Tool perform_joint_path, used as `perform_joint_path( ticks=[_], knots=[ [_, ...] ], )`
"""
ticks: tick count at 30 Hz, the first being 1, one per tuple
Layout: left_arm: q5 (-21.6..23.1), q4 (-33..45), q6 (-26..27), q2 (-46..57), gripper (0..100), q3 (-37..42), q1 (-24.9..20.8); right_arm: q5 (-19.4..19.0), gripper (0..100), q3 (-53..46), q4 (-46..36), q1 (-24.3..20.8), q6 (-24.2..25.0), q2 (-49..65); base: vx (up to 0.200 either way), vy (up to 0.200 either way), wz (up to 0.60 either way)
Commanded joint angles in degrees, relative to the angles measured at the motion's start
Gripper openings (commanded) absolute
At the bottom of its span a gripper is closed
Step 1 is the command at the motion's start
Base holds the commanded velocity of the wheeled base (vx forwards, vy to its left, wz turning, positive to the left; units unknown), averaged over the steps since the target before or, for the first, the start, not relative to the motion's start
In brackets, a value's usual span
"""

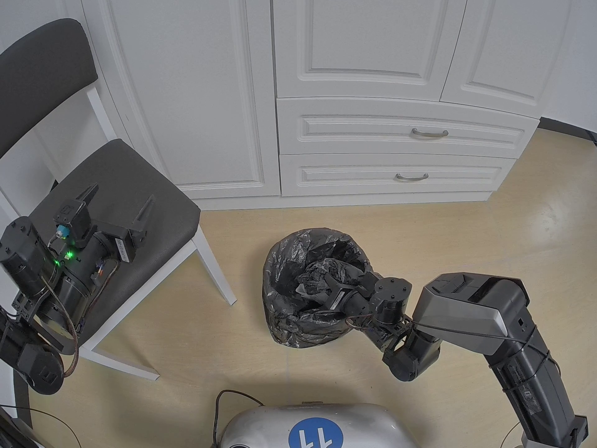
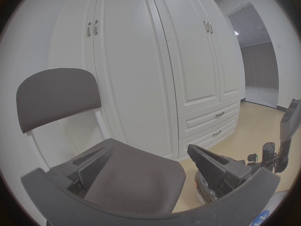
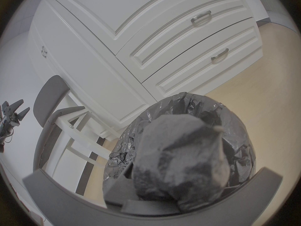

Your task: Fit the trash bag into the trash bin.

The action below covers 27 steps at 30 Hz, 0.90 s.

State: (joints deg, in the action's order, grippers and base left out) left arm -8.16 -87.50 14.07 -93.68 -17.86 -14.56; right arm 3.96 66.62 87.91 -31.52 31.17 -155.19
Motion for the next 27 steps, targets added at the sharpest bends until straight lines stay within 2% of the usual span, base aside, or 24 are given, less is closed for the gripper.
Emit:
perform_joint_path(
  ticks=[1,14,15,27],
  knots=[
    [0.0,0.0,0.0,-0.3,100,-0.1,0.0,0.1,0,0.5,-0.3,-0.3,-0.1,-0.6,0.0,0.0,0.0],
    [0.0,0.0,0.0,-0.3,100,-0.2,0.1,0.3,0,0.1,-0.6,0.1,-1.5,0.5,0.0,0.0,0.0],
    [0.0,0.0,0.0,-0.3,100,-0.2,0.1,0.3,100,0.1,-0.6,-0.1,-1.5,0.9,0.0,0.0,0.0],
    [0.0,0.0,0.0,-0.1,100,-0.2,0.0,1.8,100,0.7,0.1,0.0,-1.5,4.1,0.0,0.0,0.0]
  ],
)
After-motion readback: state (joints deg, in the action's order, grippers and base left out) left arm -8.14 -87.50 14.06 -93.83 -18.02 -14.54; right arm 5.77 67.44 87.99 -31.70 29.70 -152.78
